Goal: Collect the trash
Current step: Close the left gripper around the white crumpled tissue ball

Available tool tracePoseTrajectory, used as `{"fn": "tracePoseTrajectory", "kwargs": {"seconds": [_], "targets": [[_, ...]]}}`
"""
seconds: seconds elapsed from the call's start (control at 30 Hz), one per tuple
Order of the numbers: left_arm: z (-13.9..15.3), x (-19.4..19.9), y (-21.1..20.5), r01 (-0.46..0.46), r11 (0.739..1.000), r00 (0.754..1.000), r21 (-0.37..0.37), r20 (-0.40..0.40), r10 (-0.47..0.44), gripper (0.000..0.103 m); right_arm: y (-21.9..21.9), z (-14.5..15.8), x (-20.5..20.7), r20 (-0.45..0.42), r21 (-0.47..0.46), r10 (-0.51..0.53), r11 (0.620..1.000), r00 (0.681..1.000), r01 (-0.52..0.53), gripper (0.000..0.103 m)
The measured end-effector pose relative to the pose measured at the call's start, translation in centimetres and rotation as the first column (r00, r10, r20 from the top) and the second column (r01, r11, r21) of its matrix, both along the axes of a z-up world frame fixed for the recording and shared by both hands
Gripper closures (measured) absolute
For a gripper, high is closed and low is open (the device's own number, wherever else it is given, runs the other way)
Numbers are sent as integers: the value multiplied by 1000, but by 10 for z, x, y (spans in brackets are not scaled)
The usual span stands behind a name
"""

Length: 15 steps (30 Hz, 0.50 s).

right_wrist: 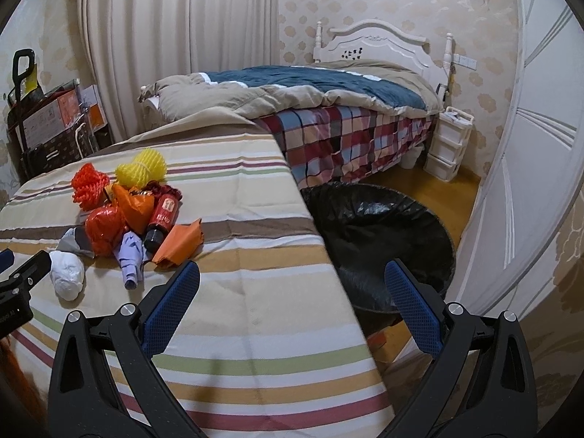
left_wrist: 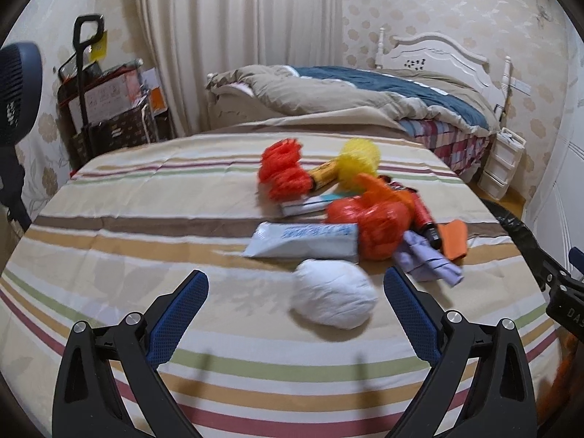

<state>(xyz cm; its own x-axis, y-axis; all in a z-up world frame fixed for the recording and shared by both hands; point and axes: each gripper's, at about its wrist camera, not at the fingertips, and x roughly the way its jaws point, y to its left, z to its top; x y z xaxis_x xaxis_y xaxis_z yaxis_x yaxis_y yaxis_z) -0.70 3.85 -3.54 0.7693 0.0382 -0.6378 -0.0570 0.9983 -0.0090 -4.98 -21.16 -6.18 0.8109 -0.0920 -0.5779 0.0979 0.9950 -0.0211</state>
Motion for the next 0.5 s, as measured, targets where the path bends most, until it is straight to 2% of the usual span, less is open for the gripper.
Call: {"fn": "tracePoseTrajectory", "kwargs": {"seconds": [0.23,0.37,0.5], "targets": [[6,4,0,9,1000,1000,-13,-20,-9,10,6,2,7,-32,-1,16,1000,999,-16,4],[4,14,-12,29,999,999,13,-46,-29,10,3,6,14,-41,11,16,1000,999,-16,4],[-4,25,-20,33,997,993,64,-114,-25,10,2,9,16,-45,14,19,1000,999,-18,4]]}}
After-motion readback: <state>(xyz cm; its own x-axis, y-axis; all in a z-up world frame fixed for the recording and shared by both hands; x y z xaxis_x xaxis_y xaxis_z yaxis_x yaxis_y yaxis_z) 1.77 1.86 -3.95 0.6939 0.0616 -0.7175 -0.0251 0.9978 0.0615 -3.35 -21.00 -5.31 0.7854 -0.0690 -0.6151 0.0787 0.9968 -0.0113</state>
